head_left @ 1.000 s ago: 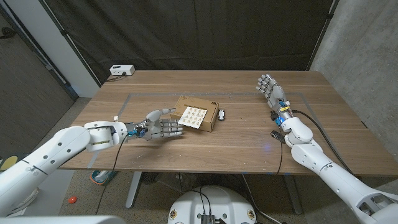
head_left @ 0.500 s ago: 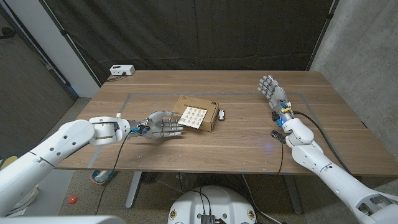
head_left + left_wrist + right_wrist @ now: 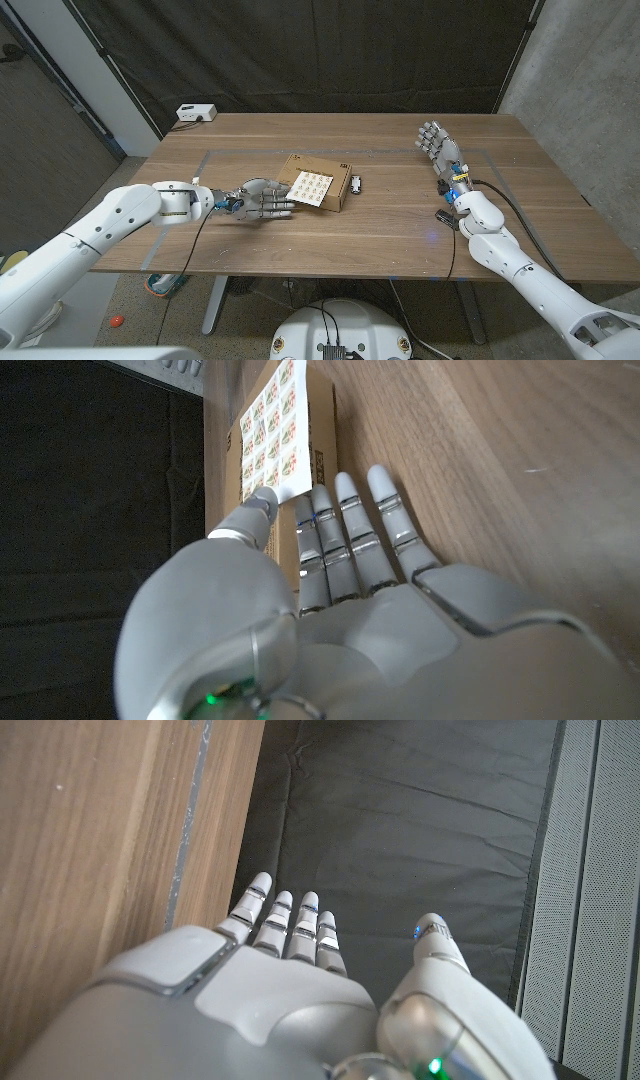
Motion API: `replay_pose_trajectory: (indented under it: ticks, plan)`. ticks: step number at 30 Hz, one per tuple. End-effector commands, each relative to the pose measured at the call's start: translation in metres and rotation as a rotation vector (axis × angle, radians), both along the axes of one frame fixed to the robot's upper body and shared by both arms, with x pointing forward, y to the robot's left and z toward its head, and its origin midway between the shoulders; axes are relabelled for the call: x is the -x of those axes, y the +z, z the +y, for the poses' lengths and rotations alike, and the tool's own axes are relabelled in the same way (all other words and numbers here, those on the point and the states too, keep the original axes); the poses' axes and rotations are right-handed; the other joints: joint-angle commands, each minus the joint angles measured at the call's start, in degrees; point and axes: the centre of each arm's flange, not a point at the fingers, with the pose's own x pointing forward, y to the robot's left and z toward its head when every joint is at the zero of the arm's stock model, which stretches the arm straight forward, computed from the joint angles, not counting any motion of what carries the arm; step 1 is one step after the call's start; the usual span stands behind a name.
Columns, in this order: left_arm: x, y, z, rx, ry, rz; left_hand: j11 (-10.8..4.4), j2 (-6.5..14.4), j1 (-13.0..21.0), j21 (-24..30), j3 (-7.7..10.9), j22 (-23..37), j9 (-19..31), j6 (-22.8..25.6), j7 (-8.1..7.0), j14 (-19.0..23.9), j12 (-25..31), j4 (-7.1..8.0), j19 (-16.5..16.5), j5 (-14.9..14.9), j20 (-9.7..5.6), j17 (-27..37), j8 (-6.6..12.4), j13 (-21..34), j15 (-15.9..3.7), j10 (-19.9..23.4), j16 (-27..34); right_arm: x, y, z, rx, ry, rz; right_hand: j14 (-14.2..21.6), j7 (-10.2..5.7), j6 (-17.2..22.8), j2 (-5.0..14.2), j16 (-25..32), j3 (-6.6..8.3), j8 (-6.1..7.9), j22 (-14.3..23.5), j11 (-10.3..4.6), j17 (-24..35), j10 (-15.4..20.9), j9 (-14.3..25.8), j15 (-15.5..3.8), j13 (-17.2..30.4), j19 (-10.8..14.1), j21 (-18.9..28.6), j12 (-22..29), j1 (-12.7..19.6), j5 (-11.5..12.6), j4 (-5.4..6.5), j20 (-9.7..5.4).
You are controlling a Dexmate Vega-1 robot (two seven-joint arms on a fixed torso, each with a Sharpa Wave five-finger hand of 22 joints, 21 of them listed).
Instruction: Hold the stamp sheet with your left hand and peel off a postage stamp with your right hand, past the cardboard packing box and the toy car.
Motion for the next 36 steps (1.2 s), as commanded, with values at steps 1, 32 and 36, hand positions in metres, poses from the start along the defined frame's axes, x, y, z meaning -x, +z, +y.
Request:
replay_pose_trajectory:
  ticks: [1, 32, 36]
  plan:
    - [-0.016, 0.012, -0.002, -0.055, -0.041, -0.006, 0.02, -0.6, 2.2, 0.8, -0.32, 0.0, 0.2, 1.8, 0.43, 1.3, 0.9, -0.52, 0.4, -0.1, 0.11, 1.0, 0.31, 0.6, -0.34, 1.6, 1.3, -0.002, 0.001, 0.000, -0.006, -0.016, -0.001, 0.4, 0.10, 0.5, 0.15, 0.3, -0.06, 0.25, 0.1, -0.11, 0.2, 0.6, 0.1, 0.02, 0.2, 0.1, -0.2, 0.5, 0.2, -0.1, -0.03, 0.08]
    - [-0.024, 0.025, -0.005, -0.072, -0.001, -0.229, -2.79, 4.8, 14.6, 11.7, -0.89, 0.6, 3.5, 19.9, -0.49, 16.0, 13.5, 1.48, 3.3, 0.2, -1.50, 9.7, 4.98, 8.5, -5.85, 16.7, 9.8, -0.007, 0.008, 0.012, 0.003, -0.022, -0.011, 0.5, 0.16, 0.7, 0.33, 0.3, -0.26, 0.20, 0.1, -0.10, 0.2, 0.7, 0.1, -0.01, 0.2, 0.2, -0.6, 0.4, 0.0, -0.1, 0.09, 0.08]
    - [-0.028, 0.024, -0.011, 0.010, -0.046, -0.332, -3.68, 5.4, 14.6, 12.5, -1.08, 0.7, 4.2, 19.6, -1.22, 15.0, 14.0, 1.90, 2.0, -0.2, -2.19, 10.5, 5.12, 9.7, -6.17, 15.7, 9.4, -0.006, 0.010, 0.015, 0.016, -0.025, -0.016, 0.5, 0.14, 0.7, 0.35, 0.3, -0.27, 0.20, 0.1, 0.01, 0.2, 0.8, 0.1, 0.03, 0.2, 0.2, -0.7, 0.4, 0.0, -0.1, 0.08, 0.10]
